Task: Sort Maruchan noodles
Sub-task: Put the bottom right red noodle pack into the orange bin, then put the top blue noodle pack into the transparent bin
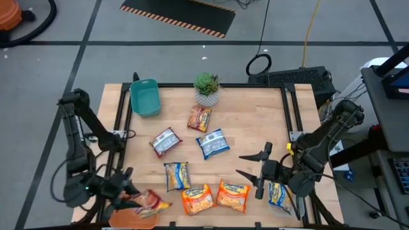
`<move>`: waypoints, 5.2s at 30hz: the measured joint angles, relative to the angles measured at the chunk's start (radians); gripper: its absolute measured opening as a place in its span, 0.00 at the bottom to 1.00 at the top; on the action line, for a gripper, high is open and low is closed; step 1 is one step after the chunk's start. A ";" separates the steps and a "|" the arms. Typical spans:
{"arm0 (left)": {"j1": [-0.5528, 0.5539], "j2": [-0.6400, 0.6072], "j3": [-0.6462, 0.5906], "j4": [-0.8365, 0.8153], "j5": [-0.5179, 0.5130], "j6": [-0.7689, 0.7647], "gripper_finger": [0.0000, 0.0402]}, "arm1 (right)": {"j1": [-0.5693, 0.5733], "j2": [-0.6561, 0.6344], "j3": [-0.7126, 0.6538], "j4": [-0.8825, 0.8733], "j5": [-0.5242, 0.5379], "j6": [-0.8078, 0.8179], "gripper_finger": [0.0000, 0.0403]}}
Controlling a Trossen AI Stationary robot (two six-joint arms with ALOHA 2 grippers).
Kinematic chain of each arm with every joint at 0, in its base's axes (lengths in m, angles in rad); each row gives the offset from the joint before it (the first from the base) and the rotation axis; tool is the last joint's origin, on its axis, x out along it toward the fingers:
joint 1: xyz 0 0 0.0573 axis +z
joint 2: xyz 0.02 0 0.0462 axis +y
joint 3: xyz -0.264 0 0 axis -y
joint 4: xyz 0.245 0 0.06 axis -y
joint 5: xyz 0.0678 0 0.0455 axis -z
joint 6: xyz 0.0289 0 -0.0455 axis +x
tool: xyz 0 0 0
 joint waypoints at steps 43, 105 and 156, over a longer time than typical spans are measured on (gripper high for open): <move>0.166 0.181 0.206 -0.732 0.713 1.161 0.34 | -0.006 -0.006 -0.038 -0.020 0.004 0.009 0.53; 0.168 0.576 0.425 -0.804 0.452 1.108 0.75 | -0.025 -0.006 -0.047 -0.020 0.025 0.012 0.53; 0.292 0.399 0.358 -1.301 -0.275 -0.325 0.71 | -0.202 0.085 -0.047 -0.230 -0.420 0.414 0.53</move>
